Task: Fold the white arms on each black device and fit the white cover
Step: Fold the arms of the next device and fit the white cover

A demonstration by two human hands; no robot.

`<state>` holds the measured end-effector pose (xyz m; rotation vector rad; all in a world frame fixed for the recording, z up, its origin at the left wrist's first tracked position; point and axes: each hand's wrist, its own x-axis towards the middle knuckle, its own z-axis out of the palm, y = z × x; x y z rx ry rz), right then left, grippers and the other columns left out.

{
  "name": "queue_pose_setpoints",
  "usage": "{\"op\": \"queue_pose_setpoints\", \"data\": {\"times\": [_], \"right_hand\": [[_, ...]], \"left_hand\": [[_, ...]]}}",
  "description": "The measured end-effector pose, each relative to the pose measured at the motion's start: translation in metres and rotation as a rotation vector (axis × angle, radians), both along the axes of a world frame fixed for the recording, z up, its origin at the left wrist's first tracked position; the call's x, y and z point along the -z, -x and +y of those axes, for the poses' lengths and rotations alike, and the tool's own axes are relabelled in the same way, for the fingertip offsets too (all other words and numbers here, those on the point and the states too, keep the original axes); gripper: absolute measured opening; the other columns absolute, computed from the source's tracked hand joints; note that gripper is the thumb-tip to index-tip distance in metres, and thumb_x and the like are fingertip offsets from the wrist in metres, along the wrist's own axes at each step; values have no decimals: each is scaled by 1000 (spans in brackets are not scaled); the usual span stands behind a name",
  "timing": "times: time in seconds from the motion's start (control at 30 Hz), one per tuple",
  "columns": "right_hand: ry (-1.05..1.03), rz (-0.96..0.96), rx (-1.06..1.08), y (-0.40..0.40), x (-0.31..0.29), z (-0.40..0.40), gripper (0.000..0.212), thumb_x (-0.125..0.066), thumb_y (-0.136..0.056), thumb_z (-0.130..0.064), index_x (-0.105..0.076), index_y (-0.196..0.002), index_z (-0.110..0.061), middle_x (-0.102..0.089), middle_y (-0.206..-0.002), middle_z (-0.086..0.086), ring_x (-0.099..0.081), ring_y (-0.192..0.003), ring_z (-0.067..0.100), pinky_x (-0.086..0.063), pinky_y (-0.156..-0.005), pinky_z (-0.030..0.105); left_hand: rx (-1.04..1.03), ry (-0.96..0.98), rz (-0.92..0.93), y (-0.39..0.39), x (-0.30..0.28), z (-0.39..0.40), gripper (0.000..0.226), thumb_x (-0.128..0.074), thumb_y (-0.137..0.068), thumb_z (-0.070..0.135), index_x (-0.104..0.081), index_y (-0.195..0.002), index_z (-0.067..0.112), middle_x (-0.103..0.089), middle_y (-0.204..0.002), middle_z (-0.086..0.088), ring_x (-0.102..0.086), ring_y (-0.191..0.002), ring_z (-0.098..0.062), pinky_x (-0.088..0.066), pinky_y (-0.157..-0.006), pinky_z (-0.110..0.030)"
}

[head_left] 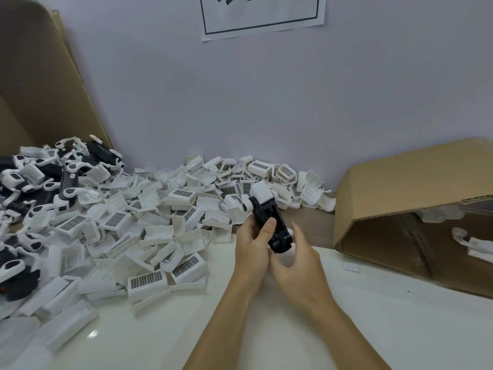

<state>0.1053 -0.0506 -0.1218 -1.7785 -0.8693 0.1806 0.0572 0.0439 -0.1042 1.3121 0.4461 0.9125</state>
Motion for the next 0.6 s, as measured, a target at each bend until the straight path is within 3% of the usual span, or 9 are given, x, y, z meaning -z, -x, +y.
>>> {"op": "queue_pose_setpoints", "data": {"times": [0.07,0.13,0.23,0.33,0.43,0.53,0.6], "right_hand": [[-44,0,-13,-1,-1,-1,75,-64,-90,-32,-28,-154,-22,-47,-143,-15,-41,-134,2,-33,-103,17],[-142,33,5,0,-3,-1,76,-61,-85,-36,-30,-153,-22,-44,-148,-14,-38,-137,-1,-32,-103,9],[-301,108,49,0,-4,-1,80,-66,-76,-43,-35,-148,-29,-50,-141,-20,-42,-132,-8,-38,-107,18],[-368,127,79,-3,-4,-1,86,-83,-72,-37,-40,-146,-29,-58,-128,-27,-51,-122,-10,-46,-100,23],[-406,182,102,-8,-2,0,83,-87,-73,-24,-44,-144,-29,-66,-115,-24,-63,-109,-2,-54,-91,24],[-459,225,128,-11,0,2,74,-86,-74,-21,-49,-138,-30,-68,-110,-20,-66,-97,-6,-52,-75,9],[-477,242,146,-13,1,2,66,-85,-75,-19,-53,-131,-30,-69,-108,-16,-67,-93,-5,-50,-70,7]], "left_hand": [[-42,-89,35,-1,1,-1,20,-61,-96,6,-66,-100,25,-76,-94,9,-72,-93,-13,-56,-78,-24],[-66,-203,86,-1,5,-1,29,-62,-95,2,-64,-101,31,-75,-93,13,-71,-93,-13,-57,-86,-34],[-15,-347,108,-2,11,-5,39,-60,-90,-1,-64,-114,29,-73,-110,5,-69,-103,-10,-55,-92,-34],[91,-417,125,-3,14,-8,44,-60,-84,10,-64,-126,24,-66,-124,-4,-66,-113,-11,-55,-94,-31],[111,-589,211,-4,17,-9,40,-64,-86,12,-67,-121,30,-68,-116,4,-66,-108,-17,-56,-89,-39],[44,-729,249,-1,13,-13,39,-61,-81,21,-58,-111,45,-62,-98,30,-62,-94,-17,-53,-80,-41],[22,-750,253,1,14,-13,36,-61,-81,16,-60,-106,42,-59,-92,31,-62,-90,-19,-53,-79,-40]]}}
